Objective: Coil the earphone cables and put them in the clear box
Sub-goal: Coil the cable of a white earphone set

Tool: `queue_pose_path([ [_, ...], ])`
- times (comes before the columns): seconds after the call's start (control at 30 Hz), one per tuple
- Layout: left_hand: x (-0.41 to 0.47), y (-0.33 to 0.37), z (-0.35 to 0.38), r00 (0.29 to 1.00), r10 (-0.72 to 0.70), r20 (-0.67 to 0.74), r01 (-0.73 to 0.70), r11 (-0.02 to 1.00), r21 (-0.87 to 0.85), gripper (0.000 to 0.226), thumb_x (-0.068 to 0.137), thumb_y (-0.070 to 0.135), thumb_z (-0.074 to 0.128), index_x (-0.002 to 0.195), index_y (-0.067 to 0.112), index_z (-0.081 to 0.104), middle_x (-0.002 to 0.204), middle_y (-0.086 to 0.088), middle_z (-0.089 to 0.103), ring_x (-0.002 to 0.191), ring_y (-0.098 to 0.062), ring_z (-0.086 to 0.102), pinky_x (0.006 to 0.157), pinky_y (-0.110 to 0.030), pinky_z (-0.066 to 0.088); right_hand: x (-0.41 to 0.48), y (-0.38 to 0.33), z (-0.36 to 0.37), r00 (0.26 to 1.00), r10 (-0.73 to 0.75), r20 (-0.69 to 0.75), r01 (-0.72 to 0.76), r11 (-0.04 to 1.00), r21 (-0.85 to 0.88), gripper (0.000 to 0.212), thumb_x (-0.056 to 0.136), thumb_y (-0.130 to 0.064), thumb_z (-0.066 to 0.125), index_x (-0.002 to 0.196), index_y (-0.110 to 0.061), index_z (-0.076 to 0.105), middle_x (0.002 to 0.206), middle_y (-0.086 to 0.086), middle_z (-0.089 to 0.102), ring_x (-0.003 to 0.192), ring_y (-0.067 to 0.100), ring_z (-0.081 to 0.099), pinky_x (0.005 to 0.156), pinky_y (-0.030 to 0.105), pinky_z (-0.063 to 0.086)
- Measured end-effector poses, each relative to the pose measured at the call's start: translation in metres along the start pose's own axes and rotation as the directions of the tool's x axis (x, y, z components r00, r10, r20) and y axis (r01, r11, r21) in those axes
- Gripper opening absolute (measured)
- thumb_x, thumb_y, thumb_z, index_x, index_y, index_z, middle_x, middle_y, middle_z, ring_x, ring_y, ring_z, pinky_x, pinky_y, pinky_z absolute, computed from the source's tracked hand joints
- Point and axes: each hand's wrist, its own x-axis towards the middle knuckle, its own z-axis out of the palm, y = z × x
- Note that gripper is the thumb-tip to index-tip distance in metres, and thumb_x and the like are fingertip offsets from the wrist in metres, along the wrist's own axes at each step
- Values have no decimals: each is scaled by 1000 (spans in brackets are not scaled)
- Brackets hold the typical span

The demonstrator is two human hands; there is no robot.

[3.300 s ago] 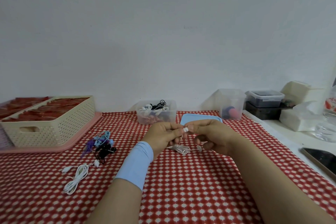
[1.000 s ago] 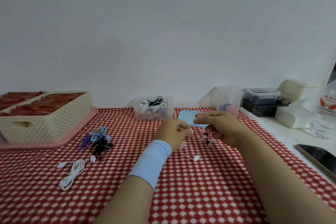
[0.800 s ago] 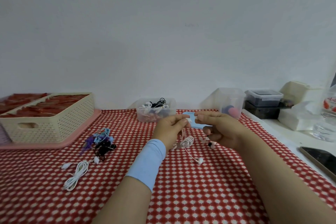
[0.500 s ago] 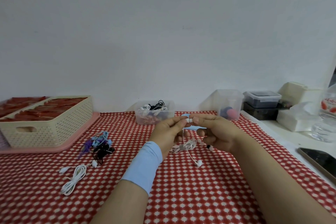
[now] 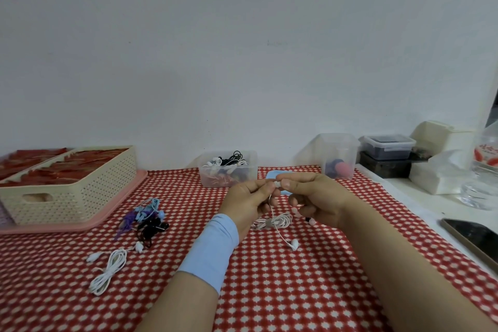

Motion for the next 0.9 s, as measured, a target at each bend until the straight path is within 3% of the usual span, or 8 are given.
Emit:
queue_pose_path([
  [0.33,-2,1,0,995,5,98,-1,999,-47,15,96,7,56,98,6,71,74,2,68,62,-6,57,60,-17,47,-3,1,-5,987,24,160,-34,998,59,20,87,-19,68,104,-14,76,89,5,69,61,9,55,39,14,27],
  [0.57,2,-1,-5,992,98,-85,-72,959,273,10,92,8,65,96,9,73,80,-7,75,63,-11,65,58,-19,51,-2,7,6,986,-125,-113,103,976,-190,14,90,-14,72,104,-13,77,83,4,75,58,11,62,43,20,35],
  [0.9,-1,2,-7,984,171,-57,-133,902,411,11,90,9,67,100,11,72,80,-3,76,69,-16,72,65,-23,57,-7,4,8,957,-267,-116,210,908,-361,13,85,-17,78,97,-11,79,83,11,77,57,10,62,46,21,43],
])
